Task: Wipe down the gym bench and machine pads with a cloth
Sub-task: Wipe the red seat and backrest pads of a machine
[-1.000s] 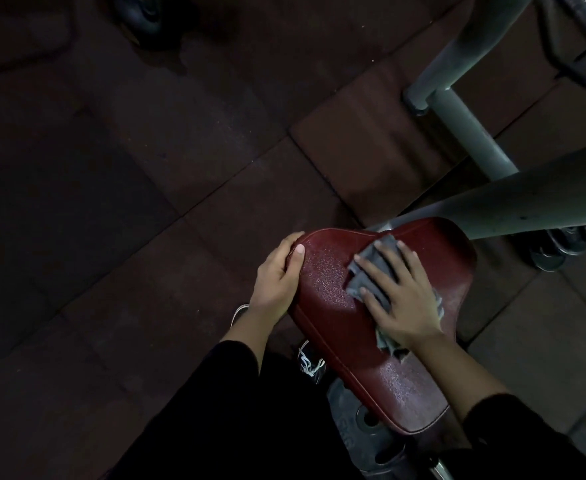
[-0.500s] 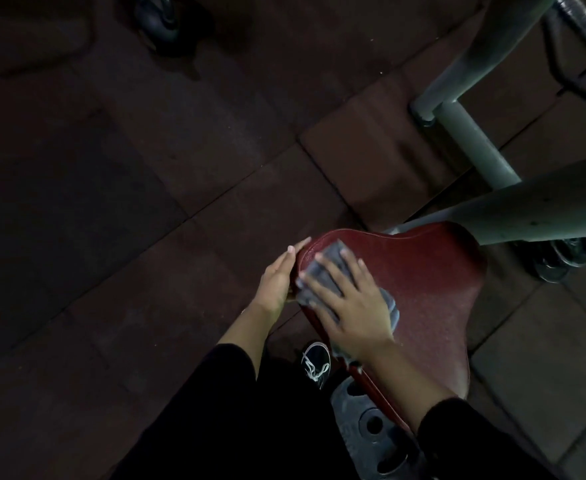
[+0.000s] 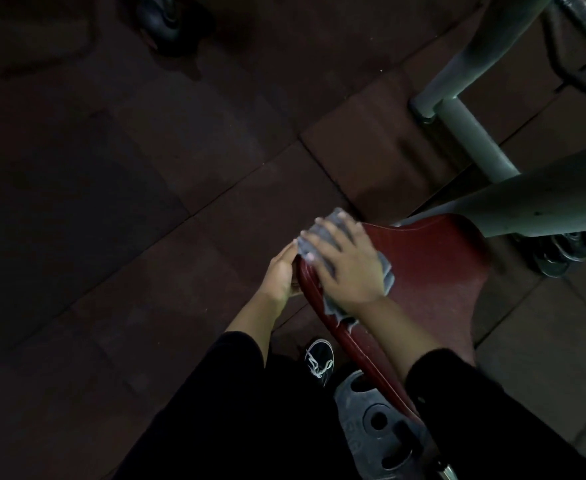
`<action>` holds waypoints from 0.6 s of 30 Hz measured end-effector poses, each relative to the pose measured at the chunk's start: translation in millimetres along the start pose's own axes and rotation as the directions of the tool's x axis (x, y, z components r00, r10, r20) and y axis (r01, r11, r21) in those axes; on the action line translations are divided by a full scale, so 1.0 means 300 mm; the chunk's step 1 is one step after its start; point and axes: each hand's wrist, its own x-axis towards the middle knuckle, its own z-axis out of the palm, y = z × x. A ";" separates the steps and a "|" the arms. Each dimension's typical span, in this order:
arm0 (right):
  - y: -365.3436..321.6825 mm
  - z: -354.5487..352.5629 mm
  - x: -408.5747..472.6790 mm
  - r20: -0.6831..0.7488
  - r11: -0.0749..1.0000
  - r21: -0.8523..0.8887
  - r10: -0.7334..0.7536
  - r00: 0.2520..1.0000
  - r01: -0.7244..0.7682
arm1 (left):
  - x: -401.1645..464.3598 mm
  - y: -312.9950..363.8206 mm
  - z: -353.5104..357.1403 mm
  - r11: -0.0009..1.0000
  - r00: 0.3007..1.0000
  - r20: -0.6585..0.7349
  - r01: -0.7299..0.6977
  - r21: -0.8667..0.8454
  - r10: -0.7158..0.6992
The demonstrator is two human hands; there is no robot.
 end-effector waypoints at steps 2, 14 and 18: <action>0.002 -0.005 -0.129 0.036 0.994 0.007 -0.109 0.993 0.109 | -0.003 0.000 -0.004 1.000 1.000 0.027 -0.008 -0.012 0.008; 0.208 -0.026 0.033 0.023 0.983 0.060 0.174 0.984 -0.175 | -0.004 -0.014 -0.011 0.977 0.989 0.060 -0.145 0.155 0.137; 0.034 0.013 -0.042 -0.017 0.999 0.026 0.034 0.999 -0.034 | 0.002 -0.008 -0.011 0.998 0.998 0.037 -0.048 0.032 0.047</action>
